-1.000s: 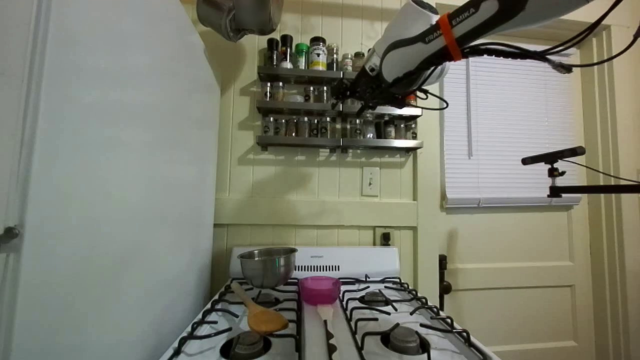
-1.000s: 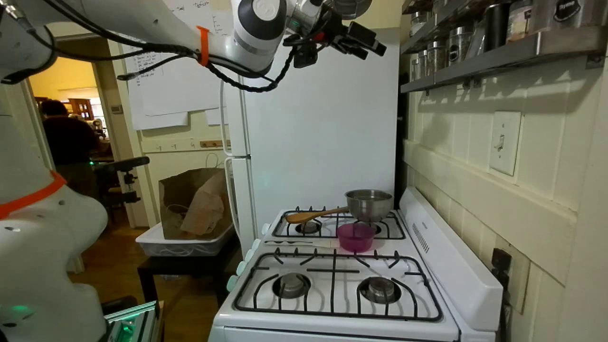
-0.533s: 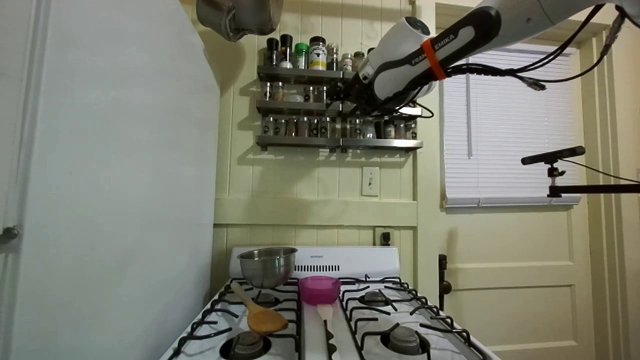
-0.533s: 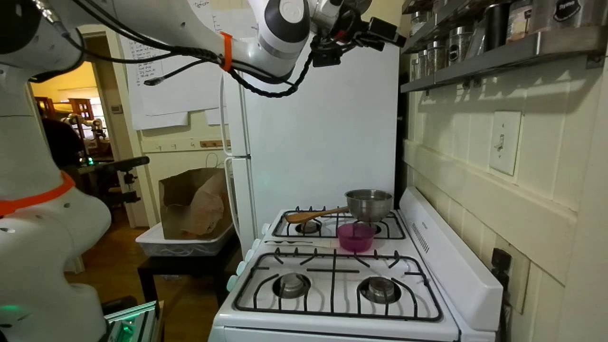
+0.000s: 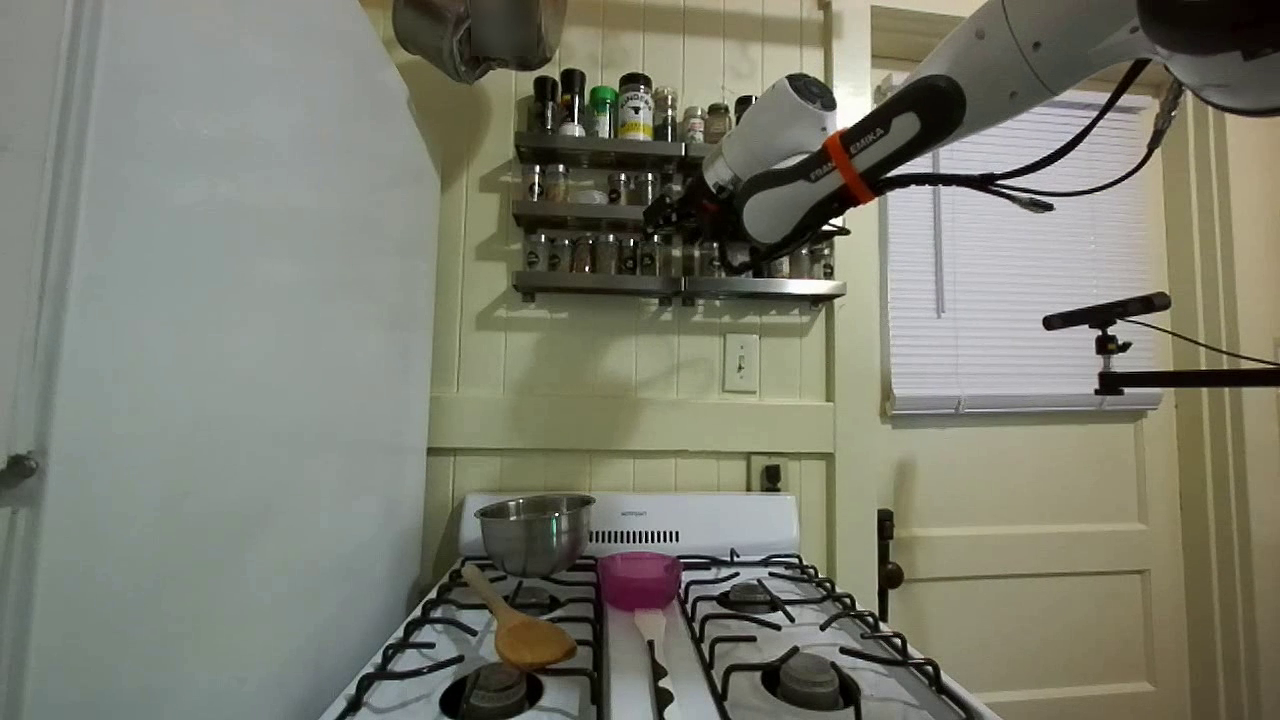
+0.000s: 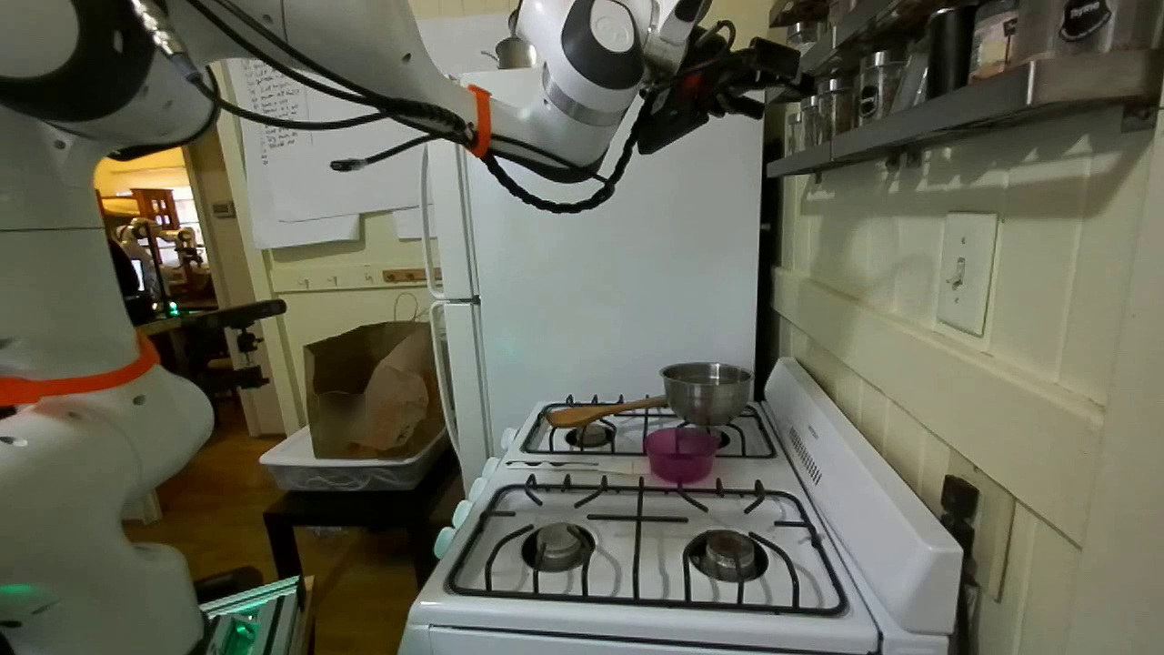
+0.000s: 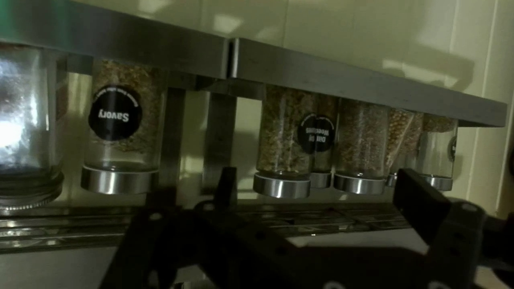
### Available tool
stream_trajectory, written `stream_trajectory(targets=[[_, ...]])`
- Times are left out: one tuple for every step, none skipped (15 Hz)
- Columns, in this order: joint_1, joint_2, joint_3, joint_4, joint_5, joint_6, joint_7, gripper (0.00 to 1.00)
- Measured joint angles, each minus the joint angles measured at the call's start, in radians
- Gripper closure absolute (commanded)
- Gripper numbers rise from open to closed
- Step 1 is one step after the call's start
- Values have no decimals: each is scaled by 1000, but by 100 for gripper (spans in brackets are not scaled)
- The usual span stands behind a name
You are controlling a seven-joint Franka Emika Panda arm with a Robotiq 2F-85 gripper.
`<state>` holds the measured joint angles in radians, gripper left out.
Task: Pick up one spice from the center of the bottom shelf, sprinkle some of its content into the pot and then place the spice back at the center of the bottom shelf
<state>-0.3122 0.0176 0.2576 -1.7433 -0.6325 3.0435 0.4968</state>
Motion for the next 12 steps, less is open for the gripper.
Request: stream_trajectory(targets=[[-1, 11, -1, 12, -13, 2, 0, 0], [-1, 17, -2, 19, -18, 3, 0, 0], [-2, 19, -2, 21, -20, 3, 0, 0], [-1, 19, -2, 23, -21, 3, 0, 0], [-1, 19, -2, 24, -21, 3, 1, 0], [-1, 21, -4, 28, -23, 3, 10, 0], [-1, 26, -7, 36, -35, 3, 25, 0], [-1, 32, -12, 46, -55, 3, 48, 0], [-1, 41, -17, 62, -81, 3, 77, 0], [-1, 52, -22, 79, -108, 4, 107, 0], [1, 64, -27, 97, -135, 4, 134, 0], [3, 77, -31, 115, -160, 4, 160, 0]])
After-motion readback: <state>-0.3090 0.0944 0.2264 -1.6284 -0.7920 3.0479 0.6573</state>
